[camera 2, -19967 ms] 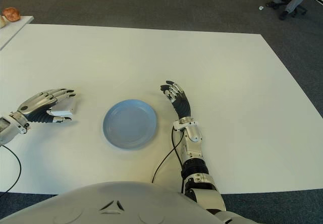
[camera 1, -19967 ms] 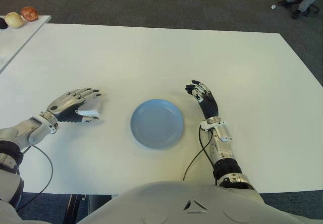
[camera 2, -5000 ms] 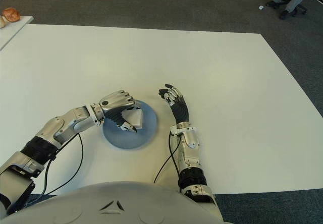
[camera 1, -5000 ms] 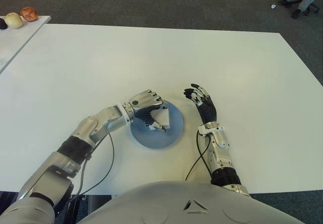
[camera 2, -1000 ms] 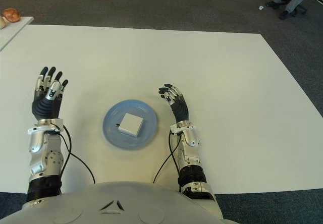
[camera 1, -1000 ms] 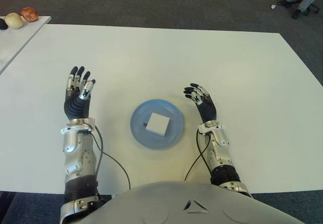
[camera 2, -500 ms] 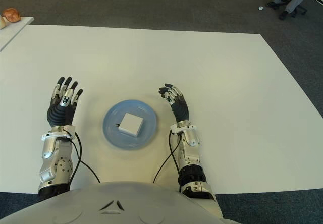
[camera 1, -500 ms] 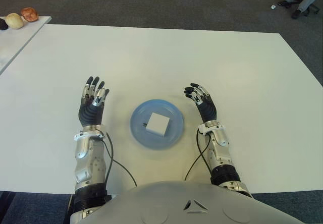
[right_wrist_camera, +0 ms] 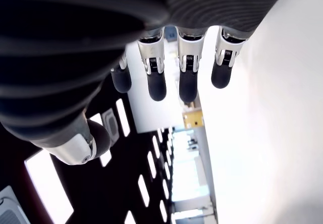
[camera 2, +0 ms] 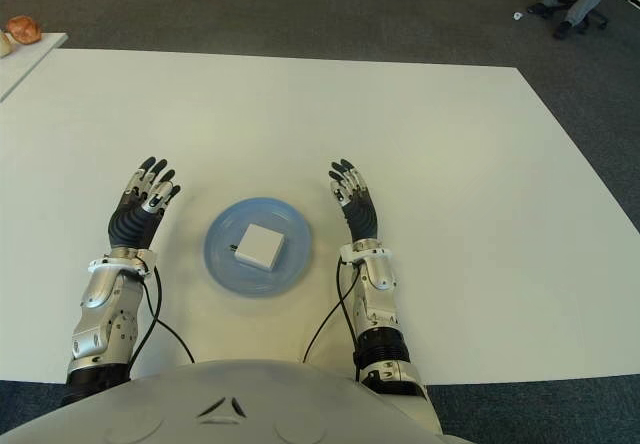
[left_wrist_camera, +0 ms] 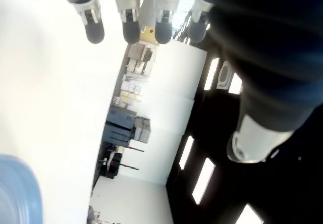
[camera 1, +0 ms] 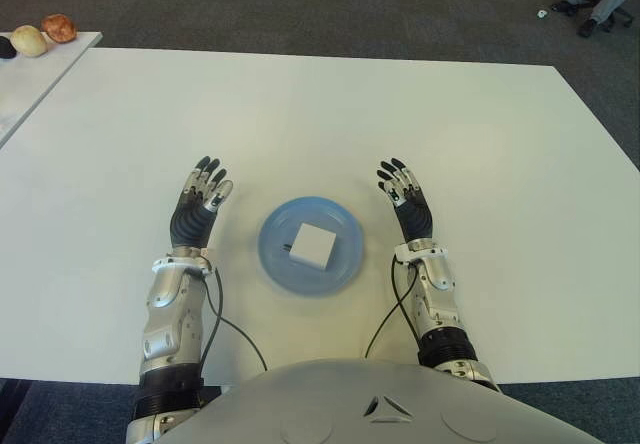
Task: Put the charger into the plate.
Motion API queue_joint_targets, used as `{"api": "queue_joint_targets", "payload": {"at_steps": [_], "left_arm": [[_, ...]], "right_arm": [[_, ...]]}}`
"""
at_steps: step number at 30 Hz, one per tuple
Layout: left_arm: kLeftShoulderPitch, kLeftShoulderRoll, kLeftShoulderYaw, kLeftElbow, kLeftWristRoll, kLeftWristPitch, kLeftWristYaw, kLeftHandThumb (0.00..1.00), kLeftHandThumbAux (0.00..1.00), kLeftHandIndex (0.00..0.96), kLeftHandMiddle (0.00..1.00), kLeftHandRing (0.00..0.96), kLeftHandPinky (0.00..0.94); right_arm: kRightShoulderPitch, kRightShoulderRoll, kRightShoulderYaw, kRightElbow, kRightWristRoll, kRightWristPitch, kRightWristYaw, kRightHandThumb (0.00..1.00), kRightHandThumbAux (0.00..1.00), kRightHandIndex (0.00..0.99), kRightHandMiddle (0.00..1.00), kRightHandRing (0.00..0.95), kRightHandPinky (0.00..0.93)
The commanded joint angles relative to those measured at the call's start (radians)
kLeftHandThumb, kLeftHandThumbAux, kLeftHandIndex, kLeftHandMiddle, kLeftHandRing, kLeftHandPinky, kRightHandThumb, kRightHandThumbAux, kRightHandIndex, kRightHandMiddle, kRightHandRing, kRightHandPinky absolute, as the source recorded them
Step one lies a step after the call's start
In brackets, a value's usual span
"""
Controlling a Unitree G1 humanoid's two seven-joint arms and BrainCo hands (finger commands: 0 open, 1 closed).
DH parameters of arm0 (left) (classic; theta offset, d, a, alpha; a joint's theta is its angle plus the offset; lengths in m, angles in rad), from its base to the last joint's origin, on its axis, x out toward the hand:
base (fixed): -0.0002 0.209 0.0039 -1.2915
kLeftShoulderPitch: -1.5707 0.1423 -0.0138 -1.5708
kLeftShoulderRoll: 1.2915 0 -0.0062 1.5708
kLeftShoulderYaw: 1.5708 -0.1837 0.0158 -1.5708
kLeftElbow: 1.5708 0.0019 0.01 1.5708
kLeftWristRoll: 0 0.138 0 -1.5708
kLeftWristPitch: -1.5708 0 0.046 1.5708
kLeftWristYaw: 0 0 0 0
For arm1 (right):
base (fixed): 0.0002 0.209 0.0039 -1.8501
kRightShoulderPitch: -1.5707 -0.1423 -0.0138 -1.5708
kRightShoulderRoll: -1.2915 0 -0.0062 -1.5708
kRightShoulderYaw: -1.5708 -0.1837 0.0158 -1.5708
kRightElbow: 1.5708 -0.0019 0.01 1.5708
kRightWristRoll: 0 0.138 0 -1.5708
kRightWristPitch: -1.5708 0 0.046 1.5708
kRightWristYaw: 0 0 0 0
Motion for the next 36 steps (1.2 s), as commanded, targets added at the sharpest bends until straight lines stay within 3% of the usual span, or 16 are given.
{"api": "queue_joint_targets", "payload": {"at_steps": [1,8,18,36], "left_arm": [[0.0,0.03,-0.033,0.038,0.048,0.008,-0.031,0.0,0.682,0.0,0.0,0.0,0.0],[0.008,0.045,-0.079,0.099,0.142,-0.032,-0.023,0.0,0.684,0.0,0.0,0.0,0.0],[-0.019,0.062,-0.121,0.25,0.264,-0.095,0.0,0.0,0.612,0.0,0.0,0.0,0.0],[-0.07,0.101,-0.162,0.349,0.315,-0.088,0.009,0.0,0.534,0.0,0.0,0.0,0.0]], "right_arm": [[0.064,0.044,-0.009,0.033,0.0,0.018,-0.048,0.0,0.597,0.081,0.118,0.093,0.106],[0.075,0.055,0.001,0.022,0.012,-0.001,-0.073,0.0,0.627,0.058,0.083,0.06,0.08],[0.09,0.053,0.019,0.003,0.006,-0.011,-0.093,0.0,0.639,0.043,0.052,0.031,0.045],[0.107,0.032,0.047,-0.028,-0.004,0.009,-0.079,0.0,0.605,0.048,0.051,0.032,0.053]]}}
